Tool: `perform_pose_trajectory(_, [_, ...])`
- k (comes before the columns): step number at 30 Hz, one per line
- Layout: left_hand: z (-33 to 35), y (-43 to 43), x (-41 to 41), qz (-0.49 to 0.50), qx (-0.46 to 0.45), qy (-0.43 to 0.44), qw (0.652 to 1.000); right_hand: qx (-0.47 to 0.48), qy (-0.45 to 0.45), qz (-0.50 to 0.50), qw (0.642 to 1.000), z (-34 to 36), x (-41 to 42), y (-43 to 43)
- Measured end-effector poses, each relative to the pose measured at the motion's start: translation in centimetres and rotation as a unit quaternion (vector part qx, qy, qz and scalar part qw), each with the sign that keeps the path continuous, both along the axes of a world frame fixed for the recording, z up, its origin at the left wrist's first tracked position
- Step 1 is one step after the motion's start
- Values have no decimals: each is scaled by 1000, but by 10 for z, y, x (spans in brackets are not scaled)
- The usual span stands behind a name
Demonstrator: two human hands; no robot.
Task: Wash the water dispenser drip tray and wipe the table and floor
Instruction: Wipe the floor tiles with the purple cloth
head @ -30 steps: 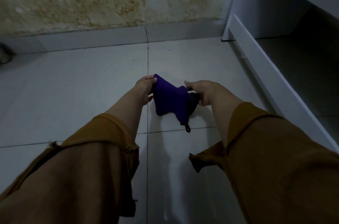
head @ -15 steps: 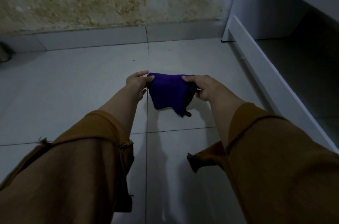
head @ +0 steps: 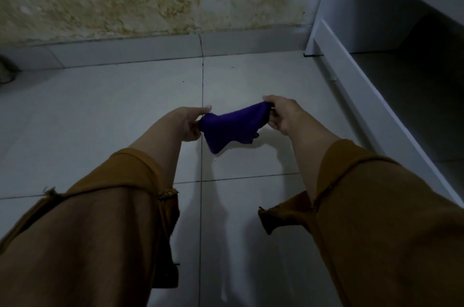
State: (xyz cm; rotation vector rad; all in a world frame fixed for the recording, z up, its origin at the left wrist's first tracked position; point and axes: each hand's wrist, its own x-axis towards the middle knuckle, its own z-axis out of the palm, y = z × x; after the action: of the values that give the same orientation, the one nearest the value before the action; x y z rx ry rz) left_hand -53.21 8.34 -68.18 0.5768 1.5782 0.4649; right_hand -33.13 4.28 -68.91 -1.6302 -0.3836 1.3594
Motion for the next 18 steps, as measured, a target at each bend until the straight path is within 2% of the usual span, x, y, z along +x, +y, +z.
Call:
perform_pose_trajectory(2, [0, -4, 2, -15, -2, 25, 1000, -34, -27, 20, 999, -5, 2, -2])
perform_pose_trajectory(4, [0, -6, 4, -5, 51, 30, 998, -25, -40, 22, 999, -4, 1, -1])
perform_pose_trajectory(8, [3, -3, 9, 32, 188, -12, 982, 84, -64, -38, 994, 1, -1, 5])
perform_pose_trajectory(11, [4, -2, 9, 27, 221, -18, 975, 114, -90, -49, 988, 2, 0, 7])
perform_pose_trajectory(14, [-2, 1, 9, 19, 223, 1, 975, 44, -130, -24, 990, 0, -1, 13])
perform_pose_trajectory(16, [-7, -1, 9, -13, 187, 42, 981, -37, -155, 17, 987, -3, -1, 11])
perform_pose_trajectory(18, [-13, -6, 8, -49, 142, 86, 985, -68, -157, 80, 982, -9, -2, 8])
